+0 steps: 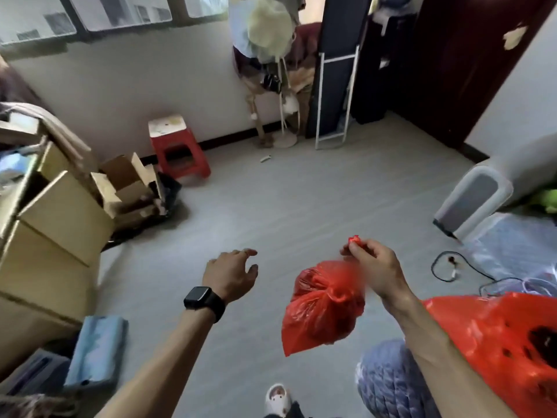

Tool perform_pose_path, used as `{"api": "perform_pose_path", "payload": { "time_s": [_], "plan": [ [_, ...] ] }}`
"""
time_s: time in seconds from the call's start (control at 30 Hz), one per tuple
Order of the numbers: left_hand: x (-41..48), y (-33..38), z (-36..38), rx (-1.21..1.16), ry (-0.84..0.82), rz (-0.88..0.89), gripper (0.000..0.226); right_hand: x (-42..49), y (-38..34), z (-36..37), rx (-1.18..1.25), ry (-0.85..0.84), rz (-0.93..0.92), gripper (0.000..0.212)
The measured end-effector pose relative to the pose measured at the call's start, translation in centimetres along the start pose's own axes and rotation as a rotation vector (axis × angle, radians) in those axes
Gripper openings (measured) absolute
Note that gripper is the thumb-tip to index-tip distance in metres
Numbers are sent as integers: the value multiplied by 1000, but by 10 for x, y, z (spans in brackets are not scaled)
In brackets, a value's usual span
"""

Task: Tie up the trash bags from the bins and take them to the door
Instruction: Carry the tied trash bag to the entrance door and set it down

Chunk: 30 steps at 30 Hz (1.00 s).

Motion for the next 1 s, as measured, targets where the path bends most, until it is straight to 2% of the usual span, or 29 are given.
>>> {"api": "perform_pose_path", "payload": {
  "time_s": [0.2, 0.33, 0.57, 0.73, 1.0],
  "plan": [
    [167, 49, -90, 73, -12, 122, 44, 140, -34, -58, 48, 115, 9, 22],
    [304, 91, -131, 103, -9, 178, 42, 263, -47, -107, 65, 160, -13, 22],
    [484, 157, -205, 135, -43, 208, 41, 432, -90, -182, 26, 168, -24, 24],
    [615, 227, -262, 144, -36, 281, 41, 547, -108, -262, 34, 232, -5, 26],
    [840, 355, -324, 233, -77, 451, 41, 716, -123, -400, 121, 452, 12, 21]
  ]
}}
Point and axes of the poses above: each hand's wrist, its own x-axis towards the middle knuckle, its own z-axis out of the palm, y = z × x, the point moved 7 cm from there along x, towards the middle knuckle, and after that the axes turned 15 degrees about -y, right-handed, at the moved point
